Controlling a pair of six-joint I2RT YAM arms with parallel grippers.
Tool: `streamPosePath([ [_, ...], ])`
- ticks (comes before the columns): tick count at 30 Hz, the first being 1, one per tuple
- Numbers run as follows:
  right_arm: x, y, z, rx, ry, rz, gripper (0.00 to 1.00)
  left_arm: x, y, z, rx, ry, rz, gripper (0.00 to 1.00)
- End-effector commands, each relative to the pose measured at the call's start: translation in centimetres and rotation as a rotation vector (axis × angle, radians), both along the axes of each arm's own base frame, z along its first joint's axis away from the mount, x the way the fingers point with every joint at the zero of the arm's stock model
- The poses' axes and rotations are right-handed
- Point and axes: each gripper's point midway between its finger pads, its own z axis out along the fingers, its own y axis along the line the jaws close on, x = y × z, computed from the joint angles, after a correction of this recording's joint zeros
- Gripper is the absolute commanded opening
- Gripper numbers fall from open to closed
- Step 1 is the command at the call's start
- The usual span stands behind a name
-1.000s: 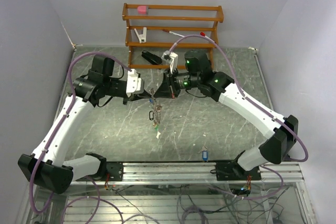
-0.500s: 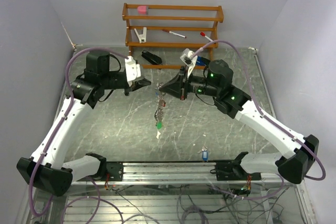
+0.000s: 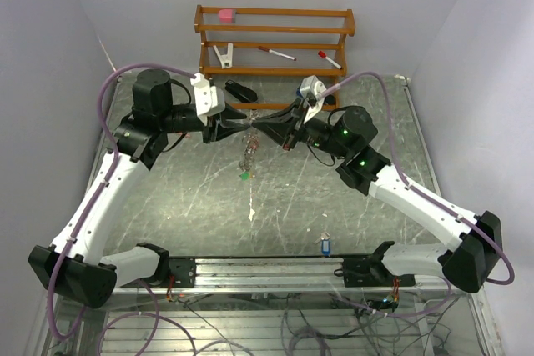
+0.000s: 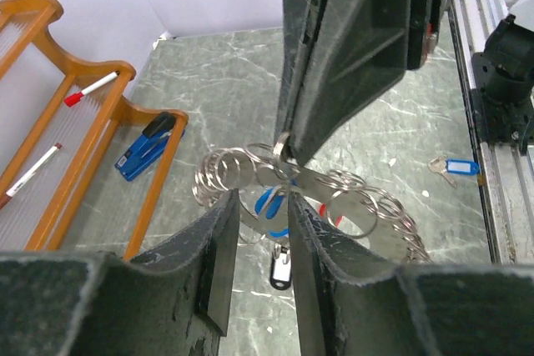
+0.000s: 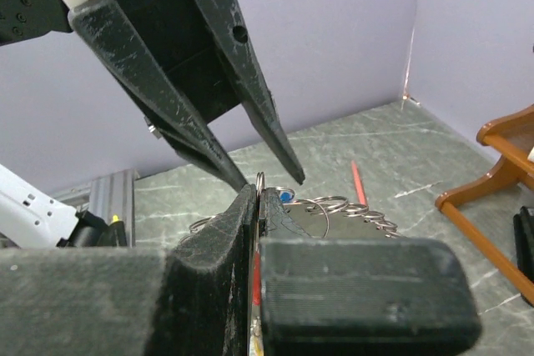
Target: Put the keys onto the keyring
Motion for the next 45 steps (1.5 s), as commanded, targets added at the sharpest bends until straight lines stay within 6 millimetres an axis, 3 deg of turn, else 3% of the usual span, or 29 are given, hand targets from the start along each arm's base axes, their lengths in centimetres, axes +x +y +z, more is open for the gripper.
streamPosePath([
  [1,0.2,-0.7,5.1,0.106,-0.135,-0.043,0.0,-1.5,0.4,0.8,0.015,-0.048,-0.053,0.41],
  [9,0.6,-0.5,4.9,0.1,-0.111,-0.048,0.0,-2.1,0.5,0.2,0.033,-0.051,-0.068,0.45],
  [16,0.4,-0.1,4.9,0.101,-0.097,-0.023,0.0,-0.3,0.3,1.6,-0.023,-0.092,-0.002,0.48],
  [24,0.0,0.1,4.7,0.104,-0.08,0.002,0.0,0.4,0.6,0.7,0.007,-0.098,0.029,0.48],
  [32,0.0,0.4,4.7,0.111,-0.07,0.014,0.0,0.2,0.2,1.2,-0.039,-0.088,0.013,0.32],
  [37,0.3,0.2,4.7,0.116,-0.065,-0.007,0.0,-0.1,0.2,0.9,-0.037,-0.082,0.0,0.07],
  [45,1.6,0.2,4.1,0.103,-0.009,-0.06,0.0,-0.8,0.6,0.6,0.008,-0.088,-0.004,0.07],
])
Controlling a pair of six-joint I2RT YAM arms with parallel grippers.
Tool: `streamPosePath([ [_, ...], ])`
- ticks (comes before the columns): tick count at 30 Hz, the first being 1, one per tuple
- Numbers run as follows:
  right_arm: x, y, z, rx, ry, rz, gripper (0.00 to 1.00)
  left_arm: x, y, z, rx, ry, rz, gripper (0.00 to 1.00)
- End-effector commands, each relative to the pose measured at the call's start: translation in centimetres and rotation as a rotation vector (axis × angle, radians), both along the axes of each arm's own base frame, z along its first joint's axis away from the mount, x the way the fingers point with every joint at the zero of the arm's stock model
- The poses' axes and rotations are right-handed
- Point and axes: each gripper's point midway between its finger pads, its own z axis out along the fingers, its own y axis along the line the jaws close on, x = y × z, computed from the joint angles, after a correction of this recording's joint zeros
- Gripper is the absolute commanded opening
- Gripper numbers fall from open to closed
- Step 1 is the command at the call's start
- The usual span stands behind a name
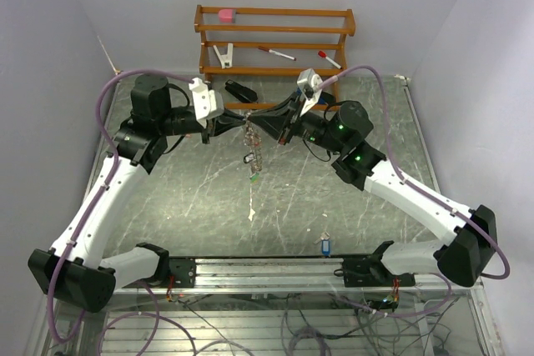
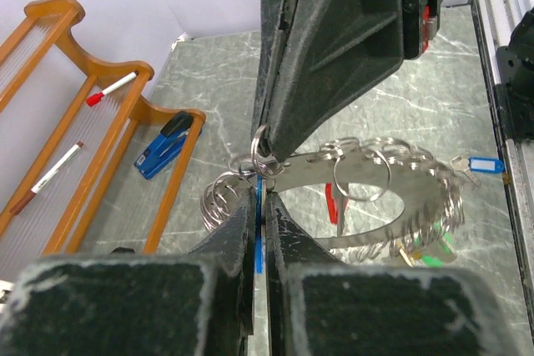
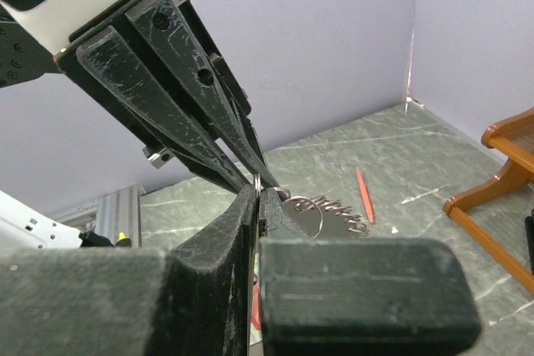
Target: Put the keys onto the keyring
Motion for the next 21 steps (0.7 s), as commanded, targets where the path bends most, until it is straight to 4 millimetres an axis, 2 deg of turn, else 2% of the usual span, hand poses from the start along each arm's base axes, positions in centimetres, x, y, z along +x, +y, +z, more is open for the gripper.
streamPosePath([
  [1,0.8,-0.6,3.0,0.064,-0.031,-0.059,0.0,-1.0,0.6,0.7,0.026,-0.047,-0.016,0.07],
  [7,1.3,-0.4,2.6,0.051,0.009,-0.069,0.0,-1.2,1.2,-0.5,0.099,-0.087,-0.014,0.07],
  [21,1.8,1.0,1.1,-0.007,0.072,-0.031,0.0,-1.3,1.0,0.8,0.097,-0.119,-0.017,0.07],
])
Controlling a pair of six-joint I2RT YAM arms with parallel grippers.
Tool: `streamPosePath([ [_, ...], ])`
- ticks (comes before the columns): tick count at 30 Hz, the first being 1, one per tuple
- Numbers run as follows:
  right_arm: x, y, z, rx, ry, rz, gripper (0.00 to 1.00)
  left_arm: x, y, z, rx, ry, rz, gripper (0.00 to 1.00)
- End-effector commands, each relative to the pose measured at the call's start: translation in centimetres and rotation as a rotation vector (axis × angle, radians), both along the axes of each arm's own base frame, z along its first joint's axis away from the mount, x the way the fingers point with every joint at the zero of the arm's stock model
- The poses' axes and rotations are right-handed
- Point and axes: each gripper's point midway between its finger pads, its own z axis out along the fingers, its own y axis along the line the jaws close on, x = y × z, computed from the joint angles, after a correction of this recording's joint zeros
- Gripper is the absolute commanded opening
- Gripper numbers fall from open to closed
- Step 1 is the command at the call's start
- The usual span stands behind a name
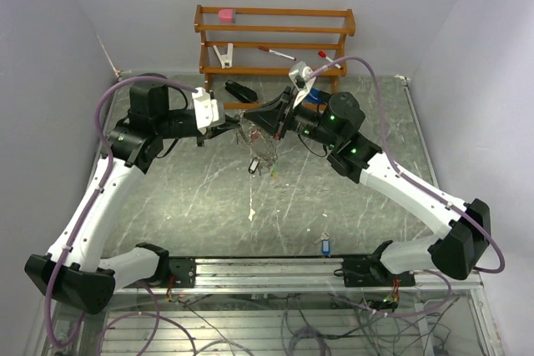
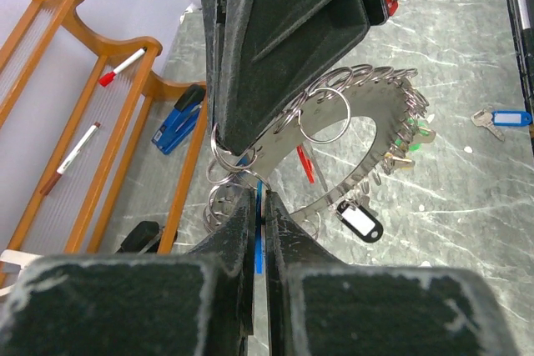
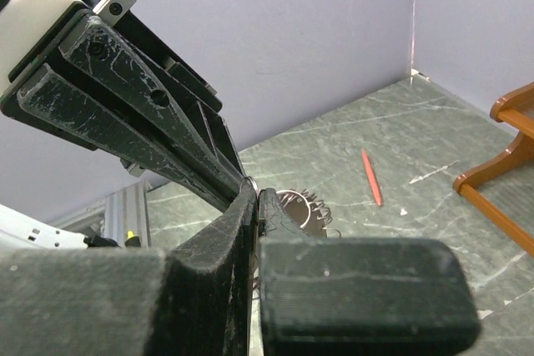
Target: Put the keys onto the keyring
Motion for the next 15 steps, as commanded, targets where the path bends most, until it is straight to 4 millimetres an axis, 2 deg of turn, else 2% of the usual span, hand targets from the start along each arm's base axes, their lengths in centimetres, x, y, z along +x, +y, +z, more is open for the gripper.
streamPosePath([
  [1,0.4,0.3,1.6,0.024,-0.02,-0.002,0.0,-0.9,-0.2,1.8,-0.011,-0.044,-0.034,0.07],
  [9,0.3,0.7,0.5,-0.007,0.01,0.013,0.0,-0.6,-0.1,2.2,-0.01,-0.056,-0.019,0.07],
  [15,0.9,0.2,0.6,0.0,0.031,-0.035,0.0,-0.6,-0.1,2.2,-0.005,-0.058,-0.017,0.07],
])
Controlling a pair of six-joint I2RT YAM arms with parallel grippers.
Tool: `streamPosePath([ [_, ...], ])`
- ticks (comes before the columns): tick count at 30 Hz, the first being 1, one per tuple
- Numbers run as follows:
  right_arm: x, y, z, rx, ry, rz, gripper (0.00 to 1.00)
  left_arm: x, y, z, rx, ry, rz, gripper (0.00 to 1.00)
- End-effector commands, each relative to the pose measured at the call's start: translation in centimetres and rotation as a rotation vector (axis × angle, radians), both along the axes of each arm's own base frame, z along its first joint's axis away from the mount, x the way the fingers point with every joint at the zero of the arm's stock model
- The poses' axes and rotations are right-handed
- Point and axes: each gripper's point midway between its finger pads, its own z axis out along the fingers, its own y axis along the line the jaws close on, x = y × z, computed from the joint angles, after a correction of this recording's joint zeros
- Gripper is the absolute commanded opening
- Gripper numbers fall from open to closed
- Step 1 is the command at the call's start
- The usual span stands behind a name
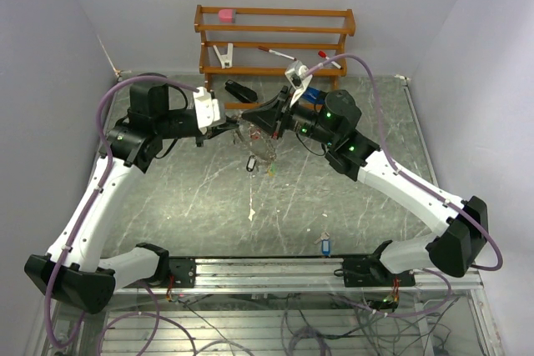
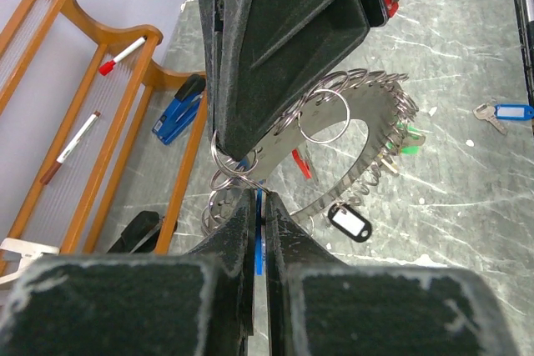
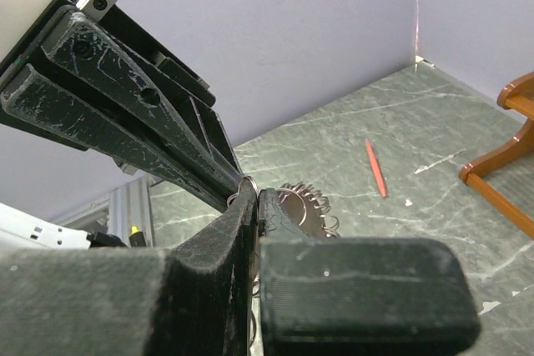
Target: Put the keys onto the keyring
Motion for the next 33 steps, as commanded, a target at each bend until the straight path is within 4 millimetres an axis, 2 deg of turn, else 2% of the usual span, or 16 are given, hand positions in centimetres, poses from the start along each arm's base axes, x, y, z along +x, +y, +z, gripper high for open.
streamPosePath([
  [1,0.7,-0.4,1.4,0.029,0.002,-0.058,0.0,-0.6,-0.4,2.4,-0.022,-0.07,-0.035,0.07],
  [9,0.5,0.4,2.5,0.156,0.131,-0.035,0.0,0.4,-0.3,2.3,-0.006,-0.085,0.002,0.07],
  [14,0.7,0.5,2.7,0.19,0.205,-0.072,0.0,0.8,0.0,1.4,0.051,-0.11,0.028,0.07],
  [22,1.4,0.7,2.6,0.166,0.214,-0.172,0.0,1.1,-0.1,1.0,0.078,-0.115,0.045,0.07],
  [28,1.2,1.2,2.1,0.137,0.193,-0.22,0.0,1.2,-0.1,1.2,0.065,-0.097,0.063,0.07],
  [33,1.6,0.3,2.0,0.151,0.189,-0.275,0.0,0.9,0.0,1.0,0.066,-0.086,0.064,0.07],
])
